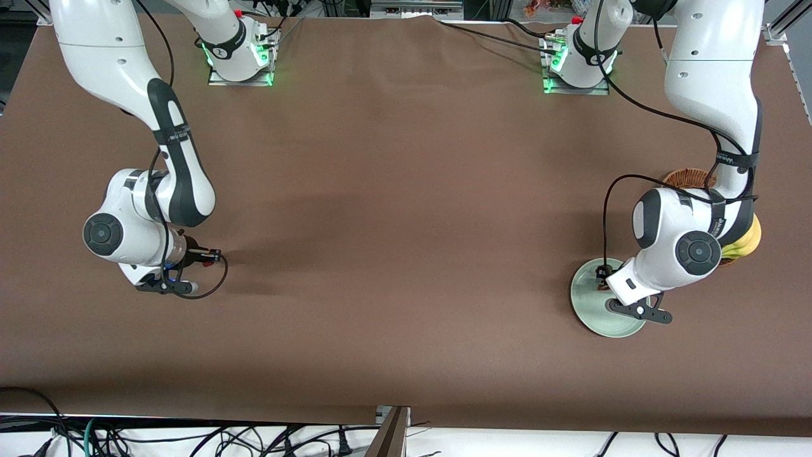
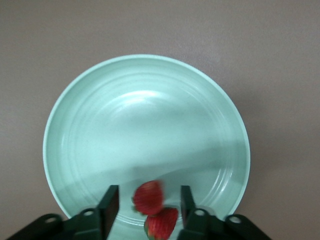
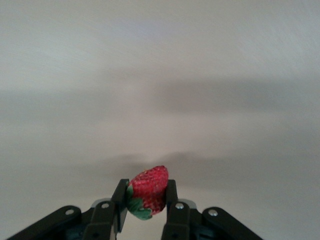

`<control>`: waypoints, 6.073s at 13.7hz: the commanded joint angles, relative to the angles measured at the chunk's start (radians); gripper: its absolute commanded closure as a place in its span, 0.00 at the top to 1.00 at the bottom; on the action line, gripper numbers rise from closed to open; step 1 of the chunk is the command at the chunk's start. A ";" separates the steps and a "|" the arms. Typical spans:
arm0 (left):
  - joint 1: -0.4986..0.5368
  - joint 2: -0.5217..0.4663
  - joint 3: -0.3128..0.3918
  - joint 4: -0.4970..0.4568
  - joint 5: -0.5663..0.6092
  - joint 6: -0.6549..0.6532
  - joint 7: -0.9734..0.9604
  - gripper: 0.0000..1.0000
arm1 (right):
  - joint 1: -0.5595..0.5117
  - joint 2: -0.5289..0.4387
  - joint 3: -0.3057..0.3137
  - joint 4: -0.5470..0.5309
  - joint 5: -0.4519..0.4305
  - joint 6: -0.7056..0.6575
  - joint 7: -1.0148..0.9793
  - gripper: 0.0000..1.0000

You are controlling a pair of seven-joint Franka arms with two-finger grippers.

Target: Collect all strawberries into plate

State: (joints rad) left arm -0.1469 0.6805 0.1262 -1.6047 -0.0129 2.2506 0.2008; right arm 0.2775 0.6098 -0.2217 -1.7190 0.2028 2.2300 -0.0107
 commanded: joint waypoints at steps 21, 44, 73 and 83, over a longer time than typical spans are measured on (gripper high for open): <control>-0.328 -0.078 -0.020 0.009 -0.125 -0.140 -0.477 1.00 | 0.606 0.161 0.084 0.239 -0.012 0.304 1.039 1.00; -0.546 0.122 -0.145 0.014 -0.242 0.221 -0.863 0.01 | -0.084 -0.490 0.104 0.210 -0.189 -0.685 0.012 1.00; -0.046 -0.097 0.030 -0.082 0.033 0.020 -0.006 1.00 | -0.110 -0.527 0.102 0.206 -0.207 -0.711 0.012 1.00; -0.037 -0.326 0.019 -0.278 0.034 0.170 0.000 1.00 | -0.113 -0.527 0.101 0.206 -0.210 -0.708 0.009 1.00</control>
State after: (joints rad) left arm -0.1868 0.4653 0.1530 -1.8302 -0.0006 2.4506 0.1969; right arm 0.1760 0.0850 -0.1302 -1.5221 0.0093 1.5310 0.0108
